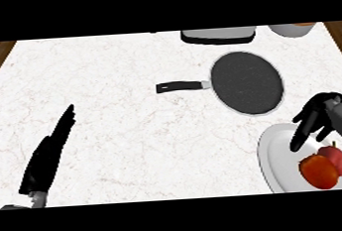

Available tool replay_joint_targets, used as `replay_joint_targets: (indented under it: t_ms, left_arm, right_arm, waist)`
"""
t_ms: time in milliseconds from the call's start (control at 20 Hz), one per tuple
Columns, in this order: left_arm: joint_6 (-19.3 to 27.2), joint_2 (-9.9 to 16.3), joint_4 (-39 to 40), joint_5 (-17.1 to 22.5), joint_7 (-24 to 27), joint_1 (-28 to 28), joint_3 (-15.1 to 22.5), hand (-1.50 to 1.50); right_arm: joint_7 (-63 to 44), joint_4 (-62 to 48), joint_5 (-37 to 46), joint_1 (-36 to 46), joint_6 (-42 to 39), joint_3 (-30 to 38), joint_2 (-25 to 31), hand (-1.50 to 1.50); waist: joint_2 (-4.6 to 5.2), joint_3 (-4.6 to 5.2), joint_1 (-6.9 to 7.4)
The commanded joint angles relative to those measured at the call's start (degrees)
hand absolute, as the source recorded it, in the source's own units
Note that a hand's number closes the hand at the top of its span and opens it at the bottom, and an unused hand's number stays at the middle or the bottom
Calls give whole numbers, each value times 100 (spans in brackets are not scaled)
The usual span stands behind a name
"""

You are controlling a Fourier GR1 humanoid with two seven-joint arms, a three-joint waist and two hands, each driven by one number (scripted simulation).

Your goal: Pick the tomato from the plate and place it in the pan

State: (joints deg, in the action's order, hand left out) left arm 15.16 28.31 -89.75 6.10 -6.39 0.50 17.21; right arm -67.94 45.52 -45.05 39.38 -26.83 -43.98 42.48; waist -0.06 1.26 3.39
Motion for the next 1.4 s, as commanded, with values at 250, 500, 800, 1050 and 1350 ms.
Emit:
replay_joint_targets:
  t_ms: [250,500,800,1050,1350]
  left_arm:
    - [120,-180,164,-116,55,18,-2,0]
    - [112,-110,-62,-109,-126,-2,-37,0]
    - [72,-153,151,-139,121,-192,-41,0]
    - [-38,-30,-86,-49,-52,-136,-142,0]
    - [-45,-45,-95,-50,132,-357,-191,0]
  right_arm:
    - [-1374,-454,-494,280,-881,-720,-465,-150]
    - [-1481,-454,-746,334,-832,-1101,-564,-150]
    - [-1558,-522,-1121,390,-796,-1442,-658,-150]
    - [-1391,-623,-1189,261,-770,-1822,-643,-150]
    - [-1232,-593,-1374,263,-633,-2104,-785,-150]
  waist:
    - [88,-112,-89]
    - [44,-112,-89]
    - [38,-104,-138]
    - [24,-115,-152]
    - [15,-113,-160]
